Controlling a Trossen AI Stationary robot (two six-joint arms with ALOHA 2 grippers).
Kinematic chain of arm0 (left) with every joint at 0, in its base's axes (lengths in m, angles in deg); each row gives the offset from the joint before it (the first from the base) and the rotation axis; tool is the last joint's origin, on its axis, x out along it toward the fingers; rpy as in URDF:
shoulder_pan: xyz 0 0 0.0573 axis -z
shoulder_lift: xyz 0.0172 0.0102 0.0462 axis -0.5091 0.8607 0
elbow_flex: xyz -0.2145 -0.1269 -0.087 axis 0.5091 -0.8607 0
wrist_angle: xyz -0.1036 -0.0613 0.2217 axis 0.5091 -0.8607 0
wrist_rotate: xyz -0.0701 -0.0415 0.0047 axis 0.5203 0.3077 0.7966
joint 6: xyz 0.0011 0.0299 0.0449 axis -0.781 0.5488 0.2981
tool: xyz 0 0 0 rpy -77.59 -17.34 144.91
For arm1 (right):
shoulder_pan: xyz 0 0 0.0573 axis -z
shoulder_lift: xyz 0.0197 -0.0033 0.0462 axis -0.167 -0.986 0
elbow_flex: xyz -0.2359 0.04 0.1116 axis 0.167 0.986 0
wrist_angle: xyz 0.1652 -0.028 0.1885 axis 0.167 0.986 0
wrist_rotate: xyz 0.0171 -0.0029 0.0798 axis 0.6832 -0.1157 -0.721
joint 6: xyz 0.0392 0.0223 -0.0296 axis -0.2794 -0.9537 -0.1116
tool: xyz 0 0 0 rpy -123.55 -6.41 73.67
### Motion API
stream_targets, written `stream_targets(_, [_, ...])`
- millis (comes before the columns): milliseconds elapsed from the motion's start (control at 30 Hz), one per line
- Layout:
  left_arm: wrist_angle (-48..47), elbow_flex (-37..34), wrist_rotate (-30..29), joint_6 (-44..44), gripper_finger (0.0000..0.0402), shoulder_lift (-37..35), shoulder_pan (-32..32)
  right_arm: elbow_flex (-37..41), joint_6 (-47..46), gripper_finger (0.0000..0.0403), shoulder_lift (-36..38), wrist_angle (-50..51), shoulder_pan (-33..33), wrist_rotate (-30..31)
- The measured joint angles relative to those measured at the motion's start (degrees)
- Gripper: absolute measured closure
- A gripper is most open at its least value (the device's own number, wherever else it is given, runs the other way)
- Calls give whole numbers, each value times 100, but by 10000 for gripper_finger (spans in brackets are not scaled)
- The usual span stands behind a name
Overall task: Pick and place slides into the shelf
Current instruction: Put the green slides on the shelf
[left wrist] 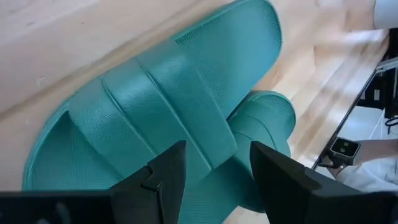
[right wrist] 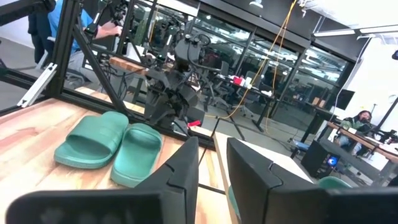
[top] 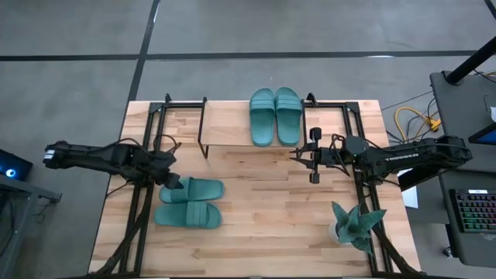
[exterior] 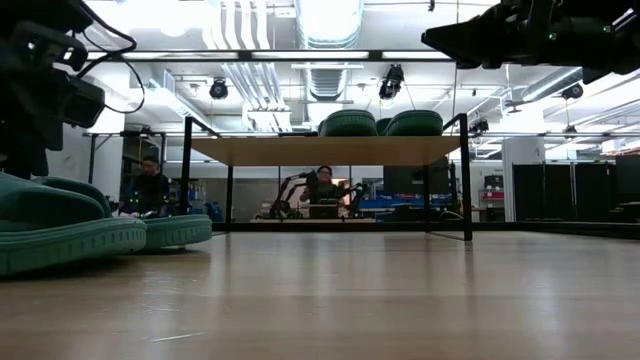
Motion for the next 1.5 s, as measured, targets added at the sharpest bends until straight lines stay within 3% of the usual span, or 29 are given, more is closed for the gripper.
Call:
stream_targets(167, [464,-5,-74,89,240,60,3,2,0,323,-1,0,0,48])
stream_targets(367, [1298,116,-995,200,240,224,1,7,2,332,-1,-2,2,91])
stream_targets(567, [2373,340,-1225,554,240,991,1,7,2,332,-1,-4,2,92])
stream_targets(767, [1396,1106,-1158,375,240,2306,1,7,4,323,-1,-4,2,93])
stream_targets(1000, [455,2505,-1176,799,240,3646,4,7,22,325,-1,-2,2,93])
stream_targets(1167, [-826,3303,-1313,971,240,4483,10,7,18,333,-1,8,2,93])
stream_targets(1300, [-1679,3681,-1409,964,240,5026,10,7,20,334,-1,113,2,93])
stream_targets(1500, [-1952,3754,-1060,968,240,5531,34,7,20,326,-1,131,2,93])
